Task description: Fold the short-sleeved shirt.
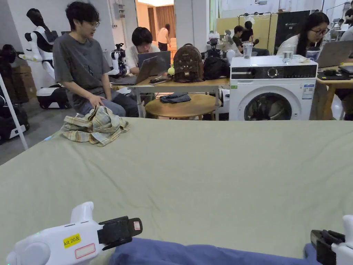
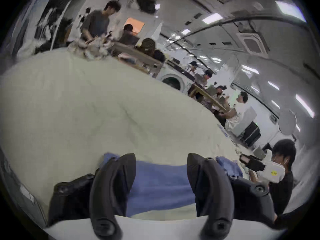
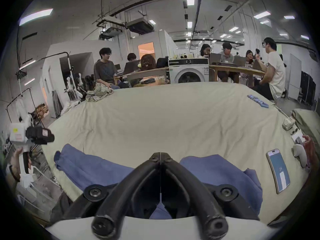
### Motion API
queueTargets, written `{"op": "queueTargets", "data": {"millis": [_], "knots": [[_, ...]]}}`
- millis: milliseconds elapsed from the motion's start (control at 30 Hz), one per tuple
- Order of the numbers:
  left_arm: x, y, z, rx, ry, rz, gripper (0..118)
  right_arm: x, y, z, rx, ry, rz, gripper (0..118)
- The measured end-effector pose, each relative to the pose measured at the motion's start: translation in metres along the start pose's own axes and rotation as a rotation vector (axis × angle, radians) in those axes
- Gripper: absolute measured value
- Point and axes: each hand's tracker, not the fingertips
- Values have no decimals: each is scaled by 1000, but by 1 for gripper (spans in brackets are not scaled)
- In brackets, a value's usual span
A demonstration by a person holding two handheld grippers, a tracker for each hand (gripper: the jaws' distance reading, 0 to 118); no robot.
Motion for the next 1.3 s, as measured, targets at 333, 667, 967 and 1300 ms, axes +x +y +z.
{"op": "queueTargets", "data": {"millis": [333,667,967,1300], "knots": [[-75,-38,-47,-121,-65,346,60,20,-6,2,-44,-18,-74,0],[-58,-36,-48,-8,-68,471,5,20,-10,7,-64,-23,-79,0],[29,34,43,138,187,-47,5,32,-7,14,-53,-19,-99,0],[155,-49,-123,-245,45,-369,5,33,-8,28,-27,-5,-124,0]]}}
